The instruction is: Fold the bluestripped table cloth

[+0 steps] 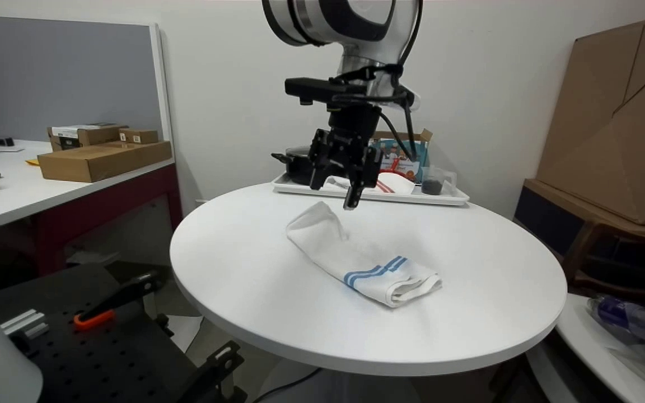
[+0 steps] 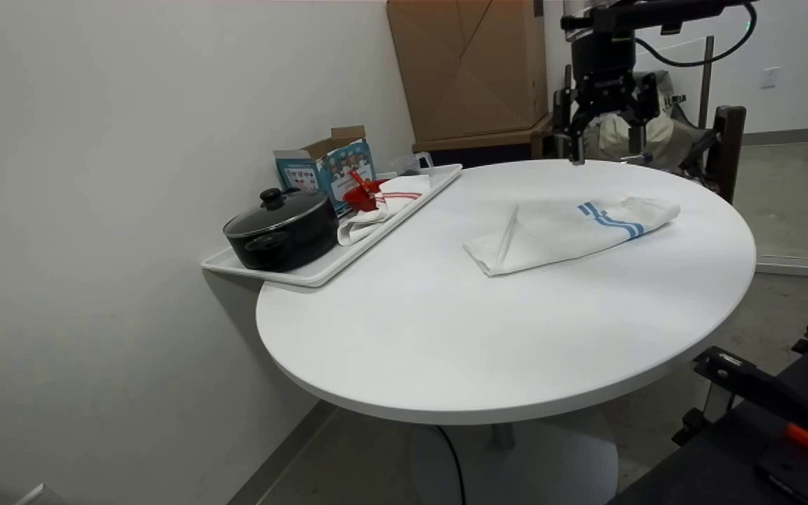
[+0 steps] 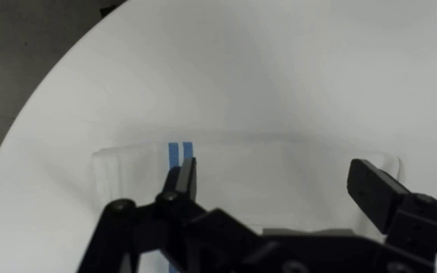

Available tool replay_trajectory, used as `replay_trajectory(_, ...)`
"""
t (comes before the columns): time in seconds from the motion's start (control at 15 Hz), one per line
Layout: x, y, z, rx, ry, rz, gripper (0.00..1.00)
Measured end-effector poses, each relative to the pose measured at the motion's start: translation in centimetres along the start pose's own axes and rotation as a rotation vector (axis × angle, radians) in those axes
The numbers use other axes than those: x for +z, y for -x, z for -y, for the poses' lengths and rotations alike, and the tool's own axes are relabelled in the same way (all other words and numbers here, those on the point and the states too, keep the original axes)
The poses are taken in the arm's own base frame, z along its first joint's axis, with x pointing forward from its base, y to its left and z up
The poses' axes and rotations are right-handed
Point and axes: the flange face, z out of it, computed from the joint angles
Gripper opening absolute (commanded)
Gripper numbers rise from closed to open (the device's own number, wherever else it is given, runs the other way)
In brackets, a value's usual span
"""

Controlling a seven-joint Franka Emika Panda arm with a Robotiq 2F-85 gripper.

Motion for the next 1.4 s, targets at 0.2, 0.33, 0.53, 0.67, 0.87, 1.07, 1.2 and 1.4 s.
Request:
replay_trajectory(0.2, 1.0, 0.0, -2.6, 0.009, -0.004, 0.008, 1.00)
replay_trajectory(0.33, 1.6, -0.2, -4.4, 0.026, -0.006, 0.006, 1.00)
replay_trajectory(0.53, 2.2, -0.5, -7.5, 0.062, -0.009, 0.004, 1.00)
replay_trajectory(0.67, 2.7, -0.7, -9.6, 0.081, -0.010, 0.007, 1.00)
replay_trajectory(0.87, 3.2, -1.6, -11.9, 0.100, -0.001, 0.012, 1.00)
replay_trajectory(1.07, 3.7, -3.1, -12.8, 0.092, 0.027, 0.013, 1.00)
replay_trajectory(1.2, 4.3, -4.5, -13.0, 0.079, 0.047, -0.002, 1.00)
replay_trajectory(1.4, 5.4, -6.4, -13.2, 0.073, 0.067, -0.036, 1.00)
